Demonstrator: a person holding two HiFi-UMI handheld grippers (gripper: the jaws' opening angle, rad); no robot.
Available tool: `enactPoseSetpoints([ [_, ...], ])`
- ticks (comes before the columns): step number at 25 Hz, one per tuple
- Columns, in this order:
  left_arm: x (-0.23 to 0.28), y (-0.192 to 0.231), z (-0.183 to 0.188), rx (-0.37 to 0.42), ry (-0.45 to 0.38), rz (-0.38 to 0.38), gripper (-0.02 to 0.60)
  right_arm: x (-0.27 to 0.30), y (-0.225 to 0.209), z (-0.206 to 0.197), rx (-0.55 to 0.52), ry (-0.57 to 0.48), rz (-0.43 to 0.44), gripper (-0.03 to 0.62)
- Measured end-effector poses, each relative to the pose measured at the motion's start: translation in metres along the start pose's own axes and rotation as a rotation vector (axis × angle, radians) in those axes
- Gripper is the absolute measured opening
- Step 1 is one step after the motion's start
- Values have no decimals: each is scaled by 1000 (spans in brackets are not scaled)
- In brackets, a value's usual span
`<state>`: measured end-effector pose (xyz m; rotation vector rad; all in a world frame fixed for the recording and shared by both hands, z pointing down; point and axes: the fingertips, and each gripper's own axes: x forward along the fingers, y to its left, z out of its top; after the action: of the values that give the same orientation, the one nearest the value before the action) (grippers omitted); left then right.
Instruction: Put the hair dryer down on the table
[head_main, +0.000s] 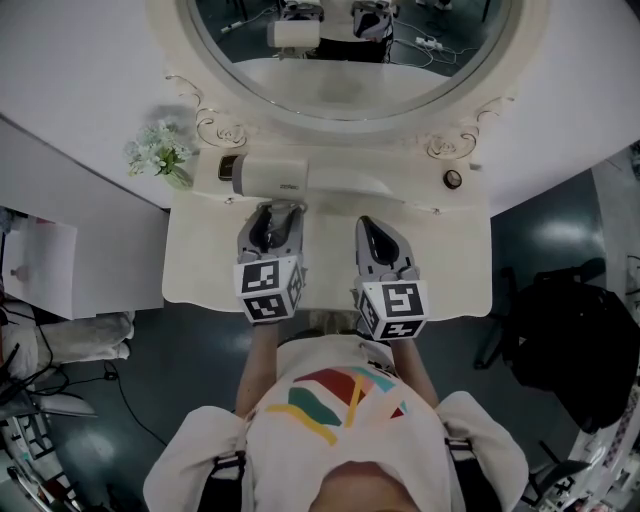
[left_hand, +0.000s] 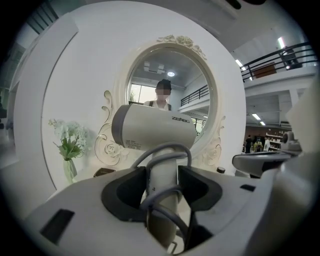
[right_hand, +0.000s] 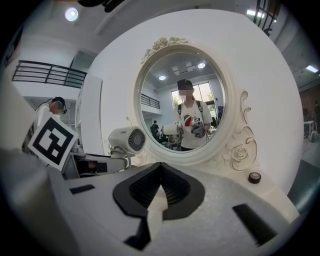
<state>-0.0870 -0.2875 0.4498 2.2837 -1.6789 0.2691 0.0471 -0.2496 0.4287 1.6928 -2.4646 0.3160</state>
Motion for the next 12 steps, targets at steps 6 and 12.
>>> enactPoseSetpoints([
  [6, 3, 2, -15, -9, 43, 1, 195, 0, 2, -4, 1, 13, -2, 0],
  [12, 6, 3, -32, -15, 85, 3, 193, -1, 2, -5, 0, 15, -5, 0],
])
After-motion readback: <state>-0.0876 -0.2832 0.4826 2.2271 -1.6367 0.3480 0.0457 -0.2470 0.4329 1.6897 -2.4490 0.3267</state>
